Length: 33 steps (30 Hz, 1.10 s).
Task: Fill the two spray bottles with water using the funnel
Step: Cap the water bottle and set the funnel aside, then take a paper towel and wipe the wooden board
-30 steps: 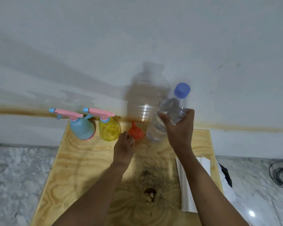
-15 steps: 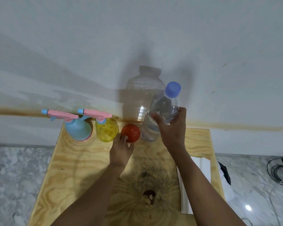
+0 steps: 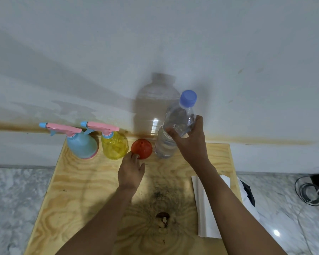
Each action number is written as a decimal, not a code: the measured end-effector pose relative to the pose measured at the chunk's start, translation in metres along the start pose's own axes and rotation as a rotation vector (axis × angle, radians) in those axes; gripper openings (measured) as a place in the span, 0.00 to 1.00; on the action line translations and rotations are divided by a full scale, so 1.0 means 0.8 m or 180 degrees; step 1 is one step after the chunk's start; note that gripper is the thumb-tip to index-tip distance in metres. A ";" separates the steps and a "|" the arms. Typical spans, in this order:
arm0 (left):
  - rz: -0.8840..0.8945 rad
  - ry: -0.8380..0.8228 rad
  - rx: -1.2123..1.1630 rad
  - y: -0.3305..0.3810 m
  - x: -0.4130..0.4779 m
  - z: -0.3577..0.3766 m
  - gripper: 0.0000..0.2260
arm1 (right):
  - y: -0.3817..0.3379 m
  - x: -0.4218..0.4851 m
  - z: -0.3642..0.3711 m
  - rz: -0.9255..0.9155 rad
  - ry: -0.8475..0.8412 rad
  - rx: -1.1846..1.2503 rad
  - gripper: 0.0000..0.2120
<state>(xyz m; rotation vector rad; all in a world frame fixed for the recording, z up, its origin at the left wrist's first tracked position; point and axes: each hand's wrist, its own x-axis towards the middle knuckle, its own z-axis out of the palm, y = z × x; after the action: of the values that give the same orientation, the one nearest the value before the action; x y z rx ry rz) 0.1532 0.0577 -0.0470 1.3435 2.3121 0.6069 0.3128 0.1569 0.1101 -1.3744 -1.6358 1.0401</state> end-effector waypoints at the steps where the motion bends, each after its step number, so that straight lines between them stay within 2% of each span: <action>1: 0.0019 0.0010 0.0002 0.001 -0.006 -0.001 0.13 | 0.001 -0.001 -0.003 -0.0013 -0.0106 -0.0015 0.31; 4: 0.0128 0.0065 0.0251 0.005 -0.033 -0.002 0.16 | 0.006 -0.012 -0.017 -0.0056 -0.0302 -0.0080 0.34; 6: 0.0242 0.0052 0.0351 0.014 -0.062 0.000 0.18 | 0.016 -0.029 -0.033 -0.0007 -0.0165 -0.0147 0.34; 10: 0.0398 -0.0264 0.0223 0.047 -0.131 0.020 0.24 | 0.060 -0.090 -0.087 0.0171 0.0153 -0.0529 0.18; 12: 0.0379 -0.0625 0.0135 0.070 -0.161 0.034 0.27 | 0.092 -0.126 -0.118 0.0459 0.0176 -0.0742 0.12; 15: 0.0322 -0.1149 0.0166 0.096 -0.186 0.055 0.29 | 0.137 -0.176 -0.150 0.0969 0.0277 -0.1020 0.07; 17: 0.0274 -0.1347 0.0412 0.106 -0.194 0.064 0.31 | 0.163 -0.203 -0.164 0.1257 0.0251 -0.1220 0.08; 20: 0.0360 -0.1312 0.0828 0.107 -0.198 0.074 0.32 | 0.192 -0.232 -0.172 0.1473 0.0036 -0.1488 0.14; 24: 0.0377 -0.1130 0.0811 0.101 -0.198 0.085 0.34 | 0.205 -0.250 -0.166 0.1378 0.0029 -0.1851 0.26; 26: 0.0354 -0.1127 0.0854 0.099 -0.197 0.088 0.34 | 0.208 -0.252 -0.160 0.1324 0.0009 -0.2023 0.28; 29: 0.0332 -0.1137 0.0880 0.098 -0.196 0.089 0.35 | 0.220 -0.250 -0.154 0.1282 -0.0002 -0.2052 0.26; 33: 0.0304 -0.1225 0.0878 0.104 -0.195 0.085 0.34 | 0.231 -0.246 -0.151 0.1147 0.0117 -0.1932 0.14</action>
<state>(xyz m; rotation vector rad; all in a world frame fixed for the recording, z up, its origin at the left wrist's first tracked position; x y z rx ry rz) 0.3208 -0.0313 -0.0390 1.5430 2.0748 0.0421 0.5221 -0.0059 -0.0207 -2.1328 -1.7961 0.7185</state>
